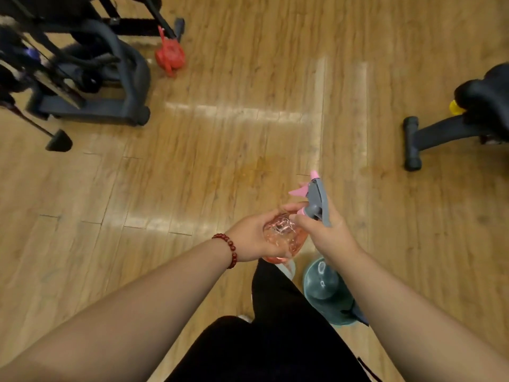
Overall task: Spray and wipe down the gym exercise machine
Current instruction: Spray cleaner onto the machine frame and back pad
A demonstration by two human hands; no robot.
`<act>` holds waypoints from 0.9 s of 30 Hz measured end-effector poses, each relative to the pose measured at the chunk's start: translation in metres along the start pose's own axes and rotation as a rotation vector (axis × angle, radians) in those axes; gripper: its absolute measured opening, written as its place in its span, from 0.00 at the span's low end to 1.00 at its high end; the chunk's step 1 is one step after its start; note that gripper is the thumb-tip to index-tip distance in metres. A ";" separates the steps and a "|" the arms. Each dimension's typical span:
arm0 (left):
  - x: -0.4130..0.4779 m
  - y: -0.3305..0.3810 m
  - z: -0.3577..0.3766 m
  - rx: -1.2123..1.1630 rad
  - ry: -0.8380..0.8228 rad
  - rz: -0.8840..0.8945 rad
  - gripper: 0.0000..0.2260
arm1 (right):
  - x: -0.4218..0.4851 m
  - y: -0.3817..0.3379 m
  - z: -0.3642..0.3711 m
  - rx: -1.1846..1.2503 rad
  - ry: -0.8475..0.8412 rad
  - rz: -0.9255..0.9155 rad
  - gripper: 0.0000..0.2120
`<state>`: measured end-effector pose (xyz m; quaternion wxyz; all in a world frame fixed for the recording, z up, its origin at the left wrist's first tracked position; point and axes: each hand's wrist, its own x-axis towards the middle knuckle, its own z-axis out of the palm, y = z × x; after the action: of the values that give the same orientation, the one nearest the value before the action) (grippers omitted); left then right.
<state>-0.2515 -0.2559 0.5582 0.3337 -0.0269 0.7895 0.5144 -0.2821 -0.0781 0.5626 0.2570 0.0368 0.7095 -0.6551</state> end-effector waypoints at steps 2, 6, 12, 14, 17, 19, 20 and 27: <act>0.031 0.008 -0.012 0.013 -0.052 0.013 0.39 | 0.023 -0.001 -0.015 -0.013 0.030 0.012 0.24; 0.095 0.023 -0.026 0.085 -0.119 0.064 0.39 | 0.063 0.005 -0.044 -0.023 0.128 0.059 0.26; 0.196 0.021 -0.020 0.197 -0.271 0.121 0.37 | 0.112 0.033 -0.076 -0.014 0.320 0.110 0.22; 0.231 0.013 -0.014 0.206 -0.351 0.128 0.35 | 0.126 0.051 -0.081 0.001 0.427 0.124 0.24; 0.284 -0.010 -0.005 0.301 -0.452 0.144 0.36 | 0.148 0.086 -0.084 0.050 0.578 0.187 0.25; 0.319 -0.035 0.003 0.390 -0.489 0.145 0.36 | 0.166 0.113 -0.085 0.062 0.661 0.220 0.26; 0.336 -0.046 0.006 0.432 -0.506 0.143 0.37 | 0.175 0.128 -0.085 0.065 0.711 0.226 0.26; 0.450 -0.147 0.046 0.546 -0.528 0.122 0.28 | 0.245 0.264 -0.084 0.089 0.981 0.327 0.26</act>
<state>-0.5211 -0.1514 0.1805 0.4890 0.2435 0.7846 0.2932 -0.4180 -0.0310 0.2221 -0.0086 0.4610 0.7028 -0.5416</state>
